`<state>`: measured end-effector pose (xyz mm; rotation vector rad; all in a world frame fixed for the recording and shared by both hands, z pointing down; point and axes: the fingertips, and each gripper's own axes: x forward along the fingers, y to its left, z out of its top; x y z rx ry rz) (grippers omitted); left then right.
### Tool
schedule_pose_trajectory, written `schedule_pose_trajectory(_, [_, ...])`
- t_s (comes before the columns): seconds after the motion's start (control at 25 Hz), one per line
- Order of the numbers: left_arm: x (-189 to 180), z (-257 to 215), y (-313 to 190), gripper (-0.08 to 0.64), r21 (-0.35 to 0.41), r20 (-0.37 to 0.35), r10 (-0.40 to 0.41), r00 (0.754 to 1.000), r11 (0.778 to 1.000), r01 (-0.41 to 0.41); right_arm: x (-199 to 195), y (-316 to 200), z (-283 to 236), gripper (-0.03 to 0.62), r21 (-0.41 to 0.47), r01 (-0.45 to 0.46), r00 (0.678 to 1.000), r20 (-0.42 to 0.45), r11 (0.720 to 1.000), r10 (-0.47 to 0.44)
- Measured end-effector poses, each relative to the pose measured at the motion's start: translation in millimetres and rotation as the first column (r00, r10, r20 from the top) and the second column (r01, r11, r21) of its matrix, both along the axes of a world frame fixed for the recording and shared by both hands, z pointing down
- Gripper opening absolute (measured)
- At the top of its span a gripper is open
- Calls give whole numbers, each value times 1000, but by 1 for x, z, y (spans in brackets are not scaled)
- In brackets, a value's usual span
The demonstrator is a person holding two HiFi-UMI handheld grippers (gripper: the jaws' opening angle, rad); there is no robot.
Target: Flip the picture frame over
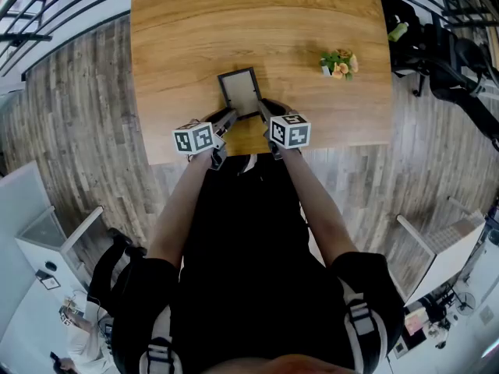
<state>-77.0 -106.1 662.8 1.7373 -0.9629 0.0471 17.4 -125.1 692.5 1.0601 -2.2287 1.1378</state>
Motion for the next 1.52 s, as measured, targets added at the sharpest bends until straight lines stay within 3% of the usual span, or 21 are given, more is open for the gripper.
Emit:
schedule_pose_trajectory(0.12, [5, -6, -2, 118, -1, -73, -4, 997, 1000, 4, 3, 0, -5, 54, 15, -3, 1000, 15, 1000, 3])
schedule_pose_trajectory(0.44, [4, -12, -3, 100, -17, -152, -28, 988, 1000, 26, 2, 6, -10, 57, 32, 7, 999, 40, 999, -8])
schedule_pose_trajectory(0.52, [3, -15, -4, 97, -6, -152, -42, 988, 999, 42, 1, 8, -10, 61, 49, 17, 999, 34, 999, -19])
schedule_pose_trajectory(0.68, [-1, -22, -9, 90, 26, -142, -58, 988, 998, 62, -3, 12, -9, 75, 108, 84, 995, -57, 991, -78])
schedule_pose_trajectory(0.92, [-6, -19, -7, 86, 0, -113, -59, 992, 998, 59, -13, 17, -17, 78, 157, 150, 985, -113, 976, -133])
schedule_pose_trajectory(1.2, [-18, -19, -15, 86, -46, -156, -169, 973, 985, 164, -39, 43, -34, 147, 315, 378, 916, -262, 871, -303])
schedule_pose_trajectory(1.52, [-10, -39, -22, 86, -51, -217, -200, 955, 980, 194, -52, 45, -44, 201, 417, 540, 793, -544, 731, -275])
